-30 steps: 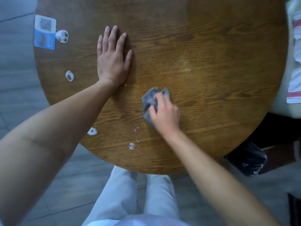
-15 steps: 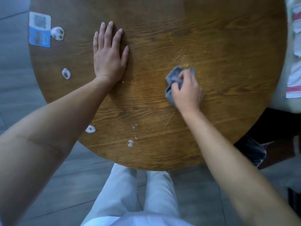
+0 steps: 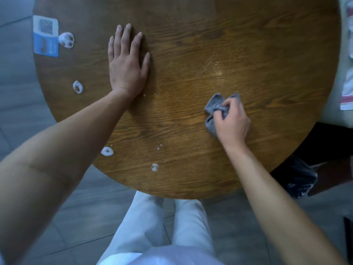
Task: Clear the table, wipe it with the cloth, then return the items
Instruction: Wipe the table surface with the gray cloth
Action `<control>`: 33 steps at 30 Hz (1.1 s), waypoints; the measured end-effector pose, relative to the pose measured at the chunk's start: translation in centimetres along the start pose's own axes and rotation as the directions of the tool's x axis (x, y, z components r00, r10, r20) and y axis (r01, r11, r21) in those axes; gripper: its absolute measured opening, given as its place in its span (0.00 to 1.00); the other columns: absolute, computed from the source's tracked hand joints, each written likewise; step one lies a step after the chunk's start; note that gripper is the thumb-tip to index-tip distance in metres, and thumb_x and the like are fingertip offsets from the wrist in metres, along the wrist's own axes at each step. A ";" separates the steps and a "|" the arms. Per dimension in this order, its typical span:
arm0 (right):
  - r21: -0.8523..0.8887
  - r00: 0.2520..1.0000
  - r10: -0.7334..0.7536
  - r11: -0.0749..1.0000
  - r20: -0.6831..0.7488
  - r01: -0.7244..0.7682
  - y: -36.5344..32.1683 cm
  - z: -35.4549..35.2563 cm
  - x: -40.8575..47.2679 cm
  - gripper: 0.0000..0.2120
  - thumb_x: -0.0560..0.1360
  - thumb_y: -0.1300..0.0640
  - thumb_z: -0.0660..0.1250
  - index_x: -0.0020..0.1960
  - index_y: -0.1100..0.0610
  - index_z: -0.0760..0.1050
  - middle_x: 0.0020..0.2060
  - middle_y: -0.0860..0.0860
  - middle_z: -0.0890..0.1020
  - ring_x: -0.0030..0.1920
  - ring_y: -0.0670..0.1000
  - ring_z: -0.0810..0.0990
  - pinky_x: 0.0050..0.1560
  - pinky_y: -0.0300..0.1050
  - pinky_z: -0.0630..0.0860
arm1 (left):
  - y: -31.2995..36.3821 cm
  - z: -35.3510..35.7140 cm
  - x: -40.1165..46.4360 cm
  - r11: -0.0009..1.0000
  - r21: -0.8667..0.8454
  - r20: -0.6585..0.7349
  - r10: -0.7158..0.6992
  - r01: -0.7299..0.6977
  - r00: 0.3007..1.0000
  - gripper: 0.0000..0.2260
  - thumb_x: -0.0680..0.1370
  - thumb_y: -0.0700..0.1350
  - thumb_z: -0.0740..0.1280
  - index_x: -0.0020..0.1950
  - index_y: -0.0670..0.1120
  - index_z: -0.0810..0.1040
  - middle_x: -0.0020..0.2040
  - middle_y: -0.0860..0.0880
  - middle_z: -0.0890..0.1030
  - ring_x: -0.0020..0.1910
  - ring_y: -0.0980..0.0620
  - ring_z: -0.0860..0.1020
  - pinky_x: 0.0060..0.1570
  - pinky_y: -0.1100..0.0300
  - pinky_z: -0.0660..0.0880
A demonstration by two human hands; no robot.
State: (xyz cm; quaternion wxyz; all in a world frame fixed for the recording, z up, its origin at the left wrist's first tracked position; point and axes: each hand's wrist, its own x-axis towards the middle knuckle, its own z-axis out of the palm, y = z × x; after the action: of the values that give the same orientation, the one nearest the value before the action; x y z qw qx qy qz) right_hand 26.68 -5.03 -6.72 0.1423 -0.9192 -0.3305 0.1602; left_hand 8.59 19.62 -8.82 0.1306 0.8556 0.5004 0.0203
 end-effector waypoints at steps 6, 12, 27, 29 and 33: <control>0.029 0.964 -0.178 0.984 0.200 0.175 -3.8 3.2 -9.3 0.11 0.70 0.54 0.67 0.52 0.54 0.75 0.46 0.54 0.80 0.40 0.59 0.81 0.37 0.48 0.74 | -0.1 -0.1 0.1 1.000 -0.001 0.013 -0.003 0.003 1.000 0.26 0.85 0.58 0.52 0.81 0.49 0.64 0.84 0.46 0.55 0.84 0.43 0.50 0.82 0.48 0.45; 0.046 0.908 -0.348 0.937 0.235 0.347 -3.9 3.1 -6.8 0.11 0.72 0.51 0.67 0.53 0.53 0.78 0.44 0.52 0.81 0.37 0.58 0.82 0.34 0.45 0.74 | -0.1 -0.1 0.0 1.000 0.000 0.017 -0.003 0.003 1.000 0.26 0.85 0.59 0.52 0.81 0.50 0.63 0.85 0.46 0.55 0.84 0.44 0.50 0.82 0.47 0.45; 0.155 0.953 -0.145 0.982 0.267 0.106 -3.5 2.3 -12.3 0.10 0.77 0.57 0.67 0.58 0.52 0.78 0.51 0.50 0.84 0.44 0.58 0.84 0.38 0.45 0.73 | 0.0 -0.1 0.1 1.000 -0.006 0.024 0.006 -0.006 1.000 0.26 0.85 0.59 0.52 0.81 0.49 0.63 0.85 0.46 0.55 0.84 0.44 0.50 0.82 0.48 0.44; 0.218 0.963 -0.143 0.971 0.228 0.093 -3.2 1.2 -10.2 0.09 0.78 0.57 0.67 0.58 0.51 0.79 0.49 0.47 0.85 0.45 0.54 0.83 0.40 0.44 0.72 | -0.3 0.0 0.1 1.000 -0.018 0.037 0.019 -0.018 0.999 0.26 0.85 0.58 0.52 0.81 0.49 0.63 0.85 0.45 0.55 0.84 0.43 0.50 0.82 0.48 0.44; 0.382 0.981 -0.096 0.924 0.167 0.025 -2.5 -2.1 -5.9 0.09 0.78 0.57 0.69 0.58 0.53 0.82 0.35 0.39 0.76 0.36 0.41 0.74 0.41 0.40 0.69 | -0.3 -0.4 0.2 0.998 -0.056 0.051 0.026 -0.024 0.998 0.26 0.84 0.56 0.54 0.81 0.47 0.64 0.84 0.43 0.56 0.84 0.41 0.50 0.82 0.46 0.45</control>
State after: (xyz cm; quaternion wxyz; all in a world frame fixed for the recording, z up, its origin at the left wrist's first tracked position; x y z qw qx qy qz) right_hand 21.75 -7.33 -2.72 0.2909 -0.8452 -0.3332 0.3000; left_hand 8.37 19.96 -8.52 0.1669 0.8581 0.4854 0.0137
